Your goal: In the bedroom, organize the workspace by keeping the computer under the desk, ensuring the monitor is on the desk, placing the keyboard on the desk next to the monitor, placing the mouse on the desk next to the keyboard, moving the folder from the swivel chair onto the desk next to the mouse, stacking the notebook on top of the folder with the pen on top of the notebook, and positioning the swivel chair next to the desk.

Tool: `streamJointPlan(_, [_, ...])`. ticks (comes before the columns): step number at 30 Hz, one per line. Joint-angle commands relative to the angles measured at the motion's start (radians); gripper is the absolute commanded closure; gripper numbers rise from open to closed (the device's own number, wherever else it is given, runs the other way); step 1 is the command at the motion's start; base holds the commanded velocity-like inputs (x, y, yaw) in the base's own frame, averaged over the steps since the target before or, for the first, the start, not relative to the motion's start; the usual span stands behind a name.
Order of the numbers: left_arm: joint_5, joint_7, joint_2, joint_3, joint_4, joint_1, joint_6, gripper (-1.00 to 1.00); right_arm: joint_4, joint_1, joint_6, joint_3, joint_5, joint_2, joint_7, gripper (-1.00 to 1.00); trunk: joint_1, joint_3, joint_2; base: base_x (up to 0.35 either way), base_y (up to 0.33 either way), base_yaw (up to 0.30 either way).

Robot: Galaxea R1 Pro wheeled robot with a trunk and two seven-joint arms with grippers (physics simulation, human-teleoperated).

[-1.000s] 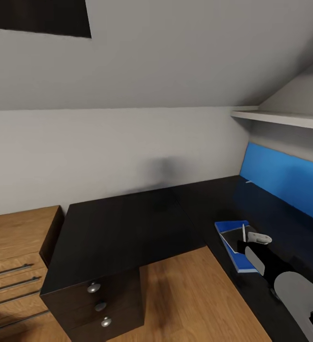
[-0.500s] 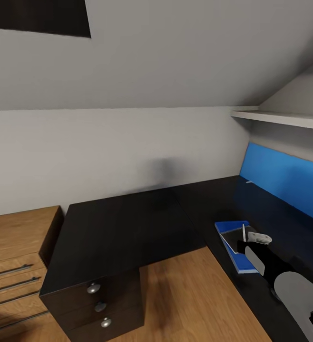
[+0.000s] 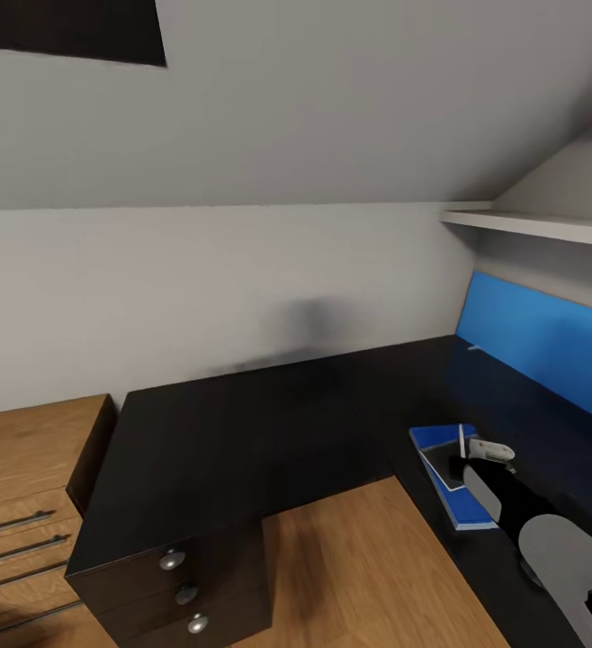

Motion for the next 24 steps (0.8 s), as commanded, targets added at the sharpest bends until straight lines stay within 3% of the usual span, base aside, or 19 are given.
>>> streamJointPlan(1, [0.008, -0.002, -0.001, 0.001, -0.002, 0.0, -0.003, -1.0, -0.003, 0.0, 0.005, 0.008, -0.009, -0.001, -0.007, 1.0, 0.0, -0.001, -0.001, 0.097, 0.0, 0.0])
streamJointPlan(7, [0.008, -0.001, -0.001, 0.001, 0.008, 0.0, -0.002, -1.0, -0.003, 0.0, 0.005, 0.008, -0.009, -0.002, -0.007, 1.0, 0.0, -0.001, -0.001, 0.143, 0.0, 0.0])
streamJointPlan(24, [0.008, 0.003, -0.001, 0.003, 0.032, 0.0, -0.002, -1.0, -0.004, 0.0, 0.005, 0.007, -0.009, -0.003, -0.005, 1.0, 0.0, -0.001, -0.001, 0.007, 0.0, 0.0])
